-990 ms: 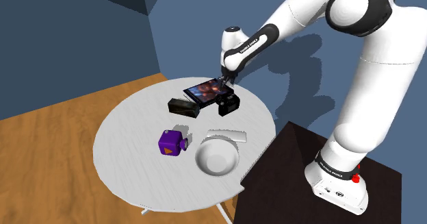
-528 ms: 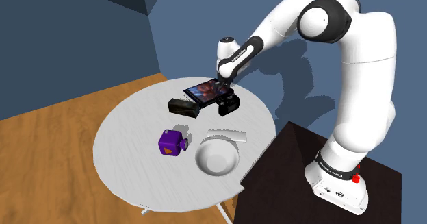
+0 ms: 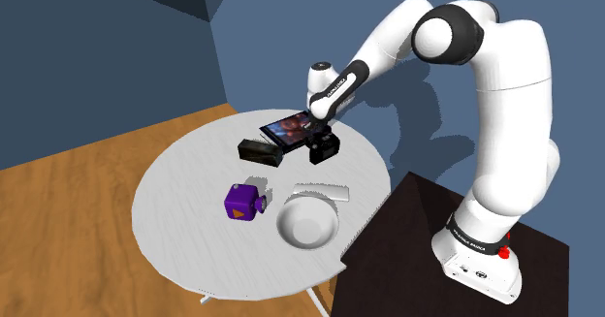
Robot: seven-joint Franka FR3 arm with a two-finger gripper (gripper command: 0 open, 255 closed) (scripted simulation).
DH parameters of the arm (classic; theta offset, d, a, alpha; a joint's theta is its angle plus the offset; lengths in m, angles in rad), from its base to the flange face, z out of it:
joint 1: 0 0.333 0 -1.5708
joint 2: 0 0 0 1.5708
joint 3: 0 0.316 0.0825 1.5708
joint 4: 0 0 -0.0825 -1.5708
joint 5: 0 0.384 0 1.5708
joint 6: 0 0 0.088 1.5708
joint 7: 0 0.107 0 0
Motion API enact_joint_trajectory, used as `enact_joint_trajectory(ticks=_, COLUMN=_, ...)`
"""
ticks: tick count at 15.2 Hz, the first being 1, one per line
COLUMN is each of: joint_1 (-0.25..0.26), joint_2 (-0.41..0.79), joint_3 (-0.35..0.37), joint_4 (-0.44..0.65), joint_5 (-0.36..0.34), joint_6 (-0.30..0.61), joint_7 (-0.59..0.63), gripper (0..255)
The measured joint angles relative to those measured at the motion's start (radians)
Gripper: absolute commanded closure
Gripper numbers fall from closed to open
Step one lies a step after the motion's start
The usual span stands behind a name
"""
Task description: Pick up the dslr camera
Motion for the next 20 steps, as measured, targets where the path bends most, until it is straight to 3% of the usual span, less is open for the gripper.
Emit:
enact_joint_trajectory(ticks=9, joint_1=0.0, joint_2=0.002, joint_3=0.0, joint_4=0.002, joint_5=0.0, joint_6=0.002, joint_7=0.001, gripper=255)
enact_joint_trajectory(ticks=20, joint_1=-0.005, joint_2=-0.093, joint_3=0.012, joint_4=0.008, joint_5=0.019, joint_6=-0.102, joint_7=-0.021, gripper=255)
